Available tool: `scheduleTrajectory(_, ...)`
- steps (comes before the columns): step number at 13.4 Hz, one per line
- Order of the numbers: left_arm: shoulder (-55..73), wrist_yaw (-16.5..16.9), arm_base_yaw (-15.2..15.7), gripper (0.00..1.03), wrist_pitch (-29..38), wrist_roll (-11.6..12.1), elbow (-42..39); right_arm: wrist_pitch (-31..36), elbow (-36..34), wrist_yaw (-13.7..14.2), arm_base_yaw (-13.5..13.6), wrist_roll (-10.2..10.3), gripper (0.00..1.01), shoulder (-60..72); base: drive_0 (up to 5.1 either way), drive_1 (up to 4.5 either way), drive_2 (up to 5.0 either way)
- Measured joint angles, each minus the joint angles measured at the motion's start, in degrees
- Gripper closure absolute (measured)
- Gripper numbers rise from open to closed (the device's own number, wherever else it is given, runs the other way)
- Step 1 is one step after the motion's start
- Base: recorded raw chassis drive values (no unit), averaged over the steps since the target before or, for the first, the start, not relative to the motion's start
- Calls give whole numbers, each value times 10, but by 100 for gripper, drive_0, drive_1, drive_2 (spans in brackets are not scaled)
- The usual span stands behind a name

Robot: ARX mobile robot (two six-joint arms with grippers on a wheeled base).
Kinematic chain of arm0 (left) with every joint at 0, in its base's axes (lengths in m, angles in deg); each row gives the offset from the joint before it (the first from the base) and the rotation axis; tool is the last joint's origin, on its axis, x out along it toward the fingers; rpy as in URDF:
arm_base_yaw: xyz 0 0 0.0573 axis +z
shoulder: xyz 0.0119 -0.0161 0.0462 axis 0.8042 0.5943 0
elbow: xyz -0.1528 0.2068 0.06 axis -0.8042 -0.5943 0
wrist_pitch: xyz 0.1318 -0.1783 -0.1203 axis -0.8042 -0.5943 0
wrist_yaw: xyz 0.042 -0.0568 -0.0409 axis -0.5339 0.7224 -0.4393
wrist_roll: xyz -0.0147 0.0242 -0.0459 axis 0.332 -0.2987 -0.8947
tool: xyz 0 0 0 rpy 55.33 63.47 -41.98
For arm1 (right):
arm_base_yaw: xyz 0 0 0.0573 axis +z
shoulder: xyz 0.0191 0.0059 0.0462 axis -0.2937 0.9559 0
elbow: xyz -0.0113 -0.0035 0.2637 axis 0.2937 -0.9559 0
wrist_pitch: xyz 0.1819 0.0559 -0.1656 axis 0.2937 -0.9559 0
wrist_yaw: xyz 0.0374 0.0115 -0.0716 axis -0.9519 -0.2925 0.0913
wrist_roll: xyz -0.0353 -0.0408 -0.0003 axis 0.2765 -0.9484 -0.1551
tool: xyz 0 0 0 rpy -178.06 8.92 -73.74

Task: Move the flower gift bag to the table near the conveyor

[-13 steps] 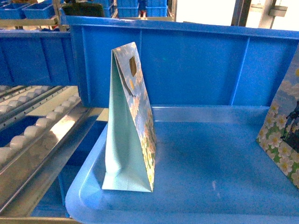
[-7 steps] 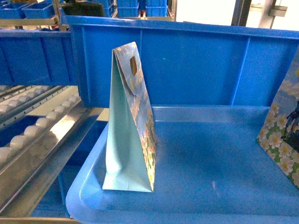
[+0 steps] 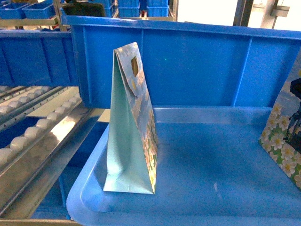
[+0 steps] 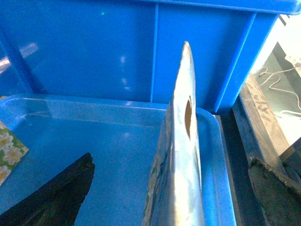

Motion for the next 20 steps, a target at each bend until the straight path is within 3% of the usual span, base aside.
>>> scheduleTrajectory(4, 0, 0, 0, 5, 0, 0, 0, 7, -3, -2, -7, 0, 54, 7, 0, 0, 0)
scheduleTrajectory(6, 0, 0, 0, 5, 0, 0, 0, 16, -8, -8, -6, 0, 89, 6, 0, 0, 0)
scheduleTrajectory(7, 0, 0, 0, 5, 0, 0, 0, 21, -15, -11, -3, 0, 99, -1, 0, 0, 0)
scheduleTrajectory(12, 0, 0, 0, 5, 0, 0, 0, 31, -32, -10, -3, -7, 99, -47, 0, 0, 0)
scheduleTrajectory(15, 0, 0, 0, 5, 0, 0, 0, -11, -47, -15, -26, -25, 99, -170, 0, 0, 0)
scheduleTrajectory(17, 0, 0, 0, 5, 0, 0, 0, -56, -54, -39, -61, -28, 99, -256, 0, 0, 0)
scheduleTrajectory(20, 0, 0, 0, 5, 0, 0, 0, -129, -56, -121, -156, -33, 99, -377, 0, 0, 0)
